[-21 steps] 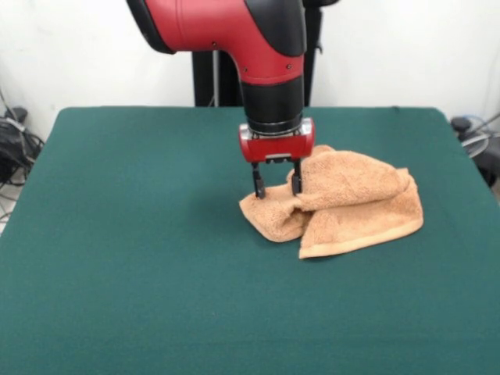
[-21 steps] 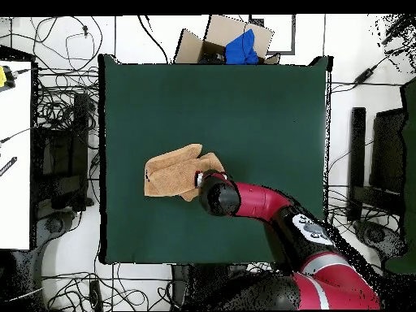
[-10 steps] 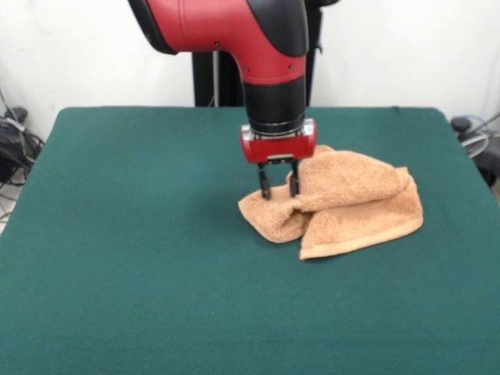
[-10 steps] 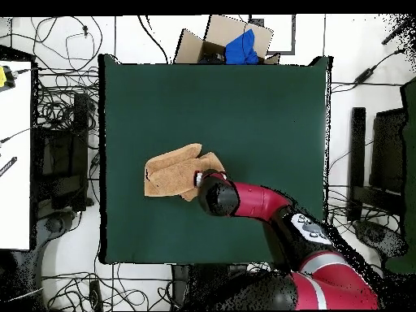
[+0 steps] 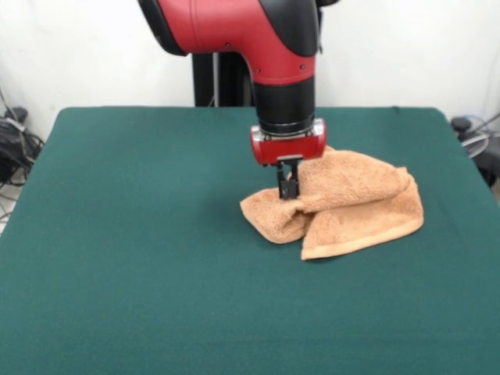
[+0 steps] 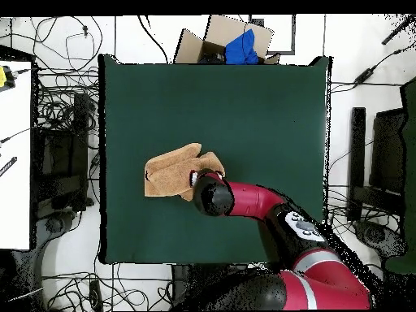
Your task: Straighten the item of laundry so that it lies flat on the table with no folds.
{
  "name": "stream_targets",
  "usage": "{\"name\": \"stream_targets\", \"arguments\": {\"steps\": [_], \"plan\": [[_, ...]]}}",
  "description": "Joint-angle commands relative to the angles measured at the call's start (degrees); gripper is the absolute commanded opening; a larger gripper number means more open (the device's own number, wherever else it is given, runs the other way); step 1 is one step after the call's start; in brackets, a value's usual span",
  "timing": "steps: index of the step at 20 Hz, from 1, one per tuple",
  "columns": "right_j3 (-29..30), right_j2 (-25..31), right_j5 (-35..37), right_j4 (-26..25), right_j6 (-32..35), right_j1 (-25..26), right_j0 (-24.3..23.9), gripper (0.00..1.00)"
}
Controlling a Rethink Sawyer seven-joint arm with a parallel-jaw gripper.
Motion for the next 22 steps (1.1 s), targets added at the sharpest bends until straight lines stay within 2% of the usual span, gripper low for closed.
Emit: {"name": "stream_targets", "arguments": {"steps": [1, 15, 22], "plan": [[-2.0, 2.3, -3.3, -1.7, 7.0, 2.8, 1.4, 0.0], [-2.7, 2.2, -0.7, -2.1, 5.2, 2.1, 0.2, 0.0], [-1.3, 3.2, 8.4, -1.1, 1.9, -4.7, -2.3, 0.0]]}}
